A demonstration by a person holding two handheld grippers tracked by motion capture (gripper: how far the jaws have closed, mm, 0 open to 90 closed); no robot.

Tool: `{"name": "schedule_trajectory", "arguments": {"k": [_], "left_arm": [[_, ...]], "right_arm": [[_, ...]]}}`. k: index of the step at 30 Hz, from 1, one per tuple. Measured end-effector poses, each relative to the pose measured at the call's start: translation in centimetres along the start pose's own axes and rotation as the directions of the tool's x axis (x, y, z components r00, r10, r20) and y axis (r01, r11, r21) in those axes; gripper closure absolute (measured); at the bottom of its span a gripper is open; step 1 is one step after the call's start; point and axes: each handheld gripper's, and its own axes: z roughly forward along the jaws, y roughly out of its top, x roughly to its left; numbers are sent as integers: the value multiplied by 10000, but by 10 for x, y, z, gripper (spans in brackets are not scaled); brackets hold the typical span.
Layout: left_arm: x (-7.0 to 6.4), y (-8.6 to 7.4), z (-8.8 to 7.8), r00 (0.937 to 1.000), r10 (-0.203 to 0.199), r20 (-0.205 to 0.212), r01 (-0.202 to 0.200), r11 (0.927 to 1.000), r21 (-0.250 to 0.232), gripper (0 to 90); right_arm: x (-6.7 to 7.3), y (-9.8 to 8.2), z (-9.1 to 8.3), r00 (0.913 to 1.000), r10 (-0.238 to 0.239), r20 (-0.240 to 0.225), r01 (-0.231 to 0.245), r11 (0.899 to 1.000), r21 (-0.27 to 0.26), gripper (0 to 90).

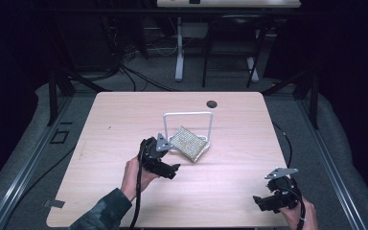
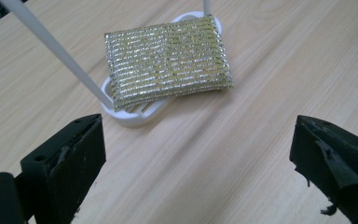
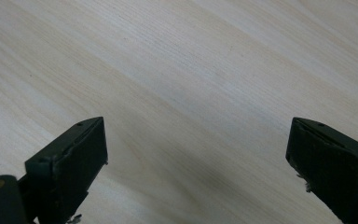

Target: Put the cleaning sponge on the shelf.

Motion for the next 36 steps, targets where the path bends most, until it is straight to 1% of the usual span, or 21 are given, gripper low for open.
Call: {"name": "schedule_trajectory", "arguments": {"k": [2, 4, 5, 9, 11, 13, 15, 17, 22, 23, 24, 26, 28, 30, 32, 33, 36], "left_arm": [[0, -4, -4, 10000, -22, -16, 22, 10000, 24, 28], [1, -9, -8, 10000, 43, -37, -43, 9999, 107, 25], [1, -12, -10, 10000, -5, -74, 5, 10000, 64, 21], [5, -23, -18, 9997, -92, -237, 96, 9999, 138, 10], [6, -29, -22, 9996, -163, -250, 168, 9997, 190, 6], [6, -35, -24, 9995, -178, -273, 186, 9993, 316, 2], [8, -41, -26, 9994, -226, -255, 238, 9985, 503, 1], [9, -47, -27, 9993, -304, -217, 319, 9967, 742, 1], [12, -62, -29, 9978, -619, -226, 639, 9928, 1010, 0], [13, -66, -29, 9978, -645, -178, 661, 9918, 1095, 0], [14, -70, -28, 9976, -684, -133, 694, 9910, 1147, 0], [15, -75, -27, 9977, -669, -139, 681, 9892, 1298, 0], [17, -82, -26, 9968, -790, -87, 794, 9867, 1417, 0], [18, -85, -25, 9967, -800, -113, 808, 9847, 1544, 0], [19, -88, -24, 9962, -869, -60, 868, 9839, 1565, 0], [20, -89, -23, 9958, -910, -123, 918, 9835, 1556, 0], [22, -89, -21, 9949, -1008, -108, 1012, 9832, 1517, 0]], "right_arm": [[0, 0, 1, 10000, -36, 17, 36, 10000, -12, 46], [0, 0, 1, 9999, -106, 32, 106, 9999, 2, 47], [1, 0, 2, 9999, -117, 37, 116, 9999, 4, 46], [1, 0, 2, 9999, -141, 36, 141, 9999, 98, 46], [2, 1, 2, 9999, -129, 33, 129, 9999, 95, 47], [2, 1, 2, 9998, -194, 36, 193, 9998, 88, 47], [2, 1, 3, 9999, -143, 26, 143, 9998, 99, 47], [2, 1, 3, 9998, -178, 57, 178, 9998, 70, 46], [2, 1, 5, 9997, -220, 54, 220, 9997, 130, 47], [2, 1, 5, 9997, -255, 51, 254, 9996, 111, 47], [2, 2, 5, 9996, -266, 31, 266, 9994, 209, 47], [2, 2, 5, 9996, -286, 51, 285, 9994, 198, 47], [2, 2, 6, 9995, -320, 49, 320, 9994, 136, 47], [2, 3, 6, 9993, -373, 72, 372, 9992, 129, 47], [2, 4, 6, 9993, -387, 7, 387, 9991, 148, 48], [2, 5, 6, 9990, -455, -22, 455, 9988, 161, 49], [2, 5, 7, 9984, -567, 33, 566, 9982, 175, 49]]}}
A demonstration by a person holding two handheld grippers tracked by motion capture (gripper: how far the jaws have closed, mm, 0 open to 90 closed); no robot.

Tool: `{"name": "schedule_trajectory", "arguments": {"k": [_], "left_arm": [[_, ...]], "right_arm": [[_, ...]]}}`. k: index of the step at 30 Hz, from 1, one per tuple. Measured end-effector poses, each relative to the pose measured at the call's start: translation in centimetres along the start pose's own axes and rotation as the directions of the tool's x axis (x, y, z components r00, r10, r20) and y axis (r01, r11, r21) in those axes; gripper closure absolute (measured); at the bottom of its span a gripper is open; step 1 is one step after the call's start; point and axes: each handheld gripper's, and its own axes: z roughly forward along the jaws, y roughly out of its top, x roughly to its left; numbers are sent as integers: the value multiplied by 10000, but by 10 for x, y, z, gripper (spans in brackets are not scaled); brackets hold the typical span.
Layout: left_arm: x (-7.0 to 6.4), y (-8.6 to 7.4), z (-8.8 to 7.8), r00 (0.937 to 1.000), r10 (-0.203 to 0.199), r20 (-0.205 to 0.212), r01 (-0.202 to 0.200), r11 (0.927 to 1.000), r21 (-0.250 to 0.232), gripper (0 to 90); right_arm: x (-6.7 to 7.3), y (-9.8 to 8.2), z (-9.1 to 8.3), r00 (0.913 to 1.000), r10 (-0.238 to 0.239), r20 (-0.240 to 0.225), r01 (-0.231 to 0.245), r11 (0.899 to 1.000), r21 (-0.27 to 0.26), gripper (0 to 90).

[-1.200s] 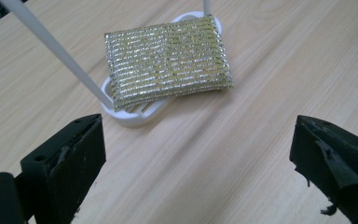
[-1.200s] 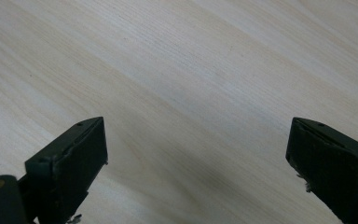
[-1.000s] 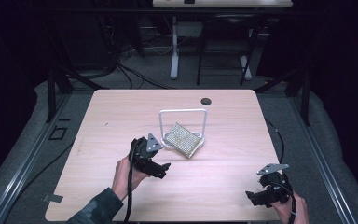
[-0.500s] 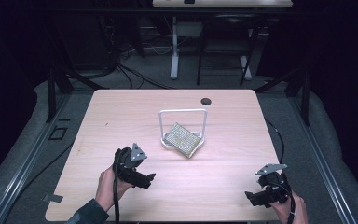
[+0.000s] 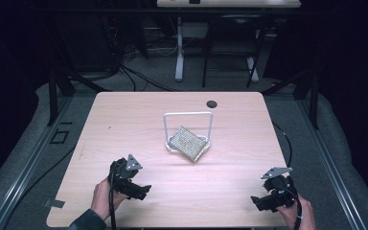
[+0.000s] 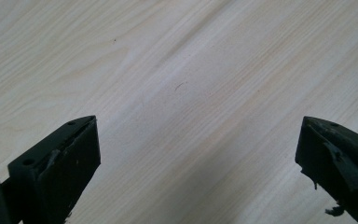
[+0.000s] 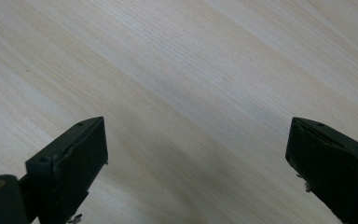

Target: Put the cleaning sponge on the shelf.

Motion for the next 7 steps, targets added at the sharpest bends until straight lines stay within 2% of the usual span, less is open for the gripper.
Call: {"name": "schedule_trajectory", "arguments": {"k": [5, 7], "left_arm": [[1, -1, 4, 10000, 22, 40, -22, 9999, 169, 0], [1, -2, 6, 10000, 15, 35, -16, 9998, 191, 0]], "right_arm": [[0, 0, 0, 9999, 53, -91, -53, 10000, 14, 51], [-1, 1, 1, 9999, -63, -95, 64, 10000, 43, 53]]}}
